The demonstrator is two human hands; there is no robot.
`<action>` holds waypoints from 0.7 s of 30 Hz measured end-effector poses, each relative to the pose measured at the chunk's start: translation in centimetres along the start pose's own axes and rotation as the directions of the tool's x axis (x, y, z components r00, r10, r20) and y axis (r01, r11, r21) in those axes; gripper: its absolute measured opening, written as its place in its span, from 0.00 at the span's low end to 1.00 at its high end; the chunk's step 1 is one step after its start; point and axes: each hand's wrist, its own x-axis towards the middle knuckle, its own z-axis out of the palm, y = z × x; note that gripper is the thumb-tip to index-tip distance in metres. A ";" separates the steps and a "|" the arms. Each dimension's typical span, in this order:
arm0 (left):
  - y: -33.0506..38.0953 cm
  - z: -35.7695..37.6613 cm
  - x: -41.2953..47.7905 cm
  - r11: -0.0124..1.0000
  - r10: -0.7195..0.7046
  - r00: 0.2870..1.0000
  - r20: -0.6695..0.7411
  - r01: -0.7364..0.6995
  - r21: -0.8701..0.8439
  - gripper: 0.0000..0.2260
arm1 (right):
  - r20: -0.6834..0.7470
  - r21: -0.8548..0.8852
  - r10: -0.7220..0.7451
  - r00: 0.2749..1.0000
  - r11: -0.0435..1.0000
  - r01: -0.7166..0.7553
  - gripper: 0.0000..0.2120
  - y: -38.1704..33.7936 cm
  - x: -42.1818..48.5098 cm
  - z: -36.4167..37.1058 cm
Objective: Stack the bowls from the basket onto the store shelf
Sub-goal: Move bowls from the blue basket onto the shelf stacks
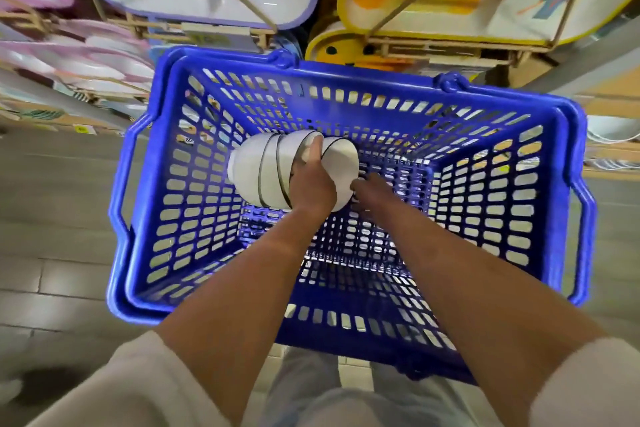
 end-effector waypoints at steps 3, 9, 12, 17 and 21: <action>-0.1 0.2 0.4 1.000 0.021 0.999 -0.037 -0.021 0.012 0.32 | 0.004 -0.013 -0.030 1.000 0.999 0.030 0.20 0.1 0.3 -0.1; 0.4 -1.2 -0.5 0.997 -0.009 0.998 0.070 0.015 -0.077 0.31 | -0.063 -0.068 -0.083 0.995 0.995 0.079 0.21 -0.5 -1.1 -1.5; 1.3 -2.6 -1.6 0.993 -0.001 0.996 0.094 0.012 -0.116 0.31 | -0.077 -0.115 -0.150 0.986 0.983 0.141 0.18 -1.3 -2.8 -2.5; 3.6 -6.1 -4.2 0.967 0.052 0.993 0.106 -0.023 -0.255 0.32 | -0.110 0.011 -0.267 0.957 0.963 0.270 0.17 -2.4 -6.5 -4.7; 5.6 -9.2 -7.1 0.890 0.058 0.988 0.143 0.014 -0.455 0.30 | -0.086 0.260 -0.329 0.940 0.904 0.340 0.18 -3.7 -11.0 -6.6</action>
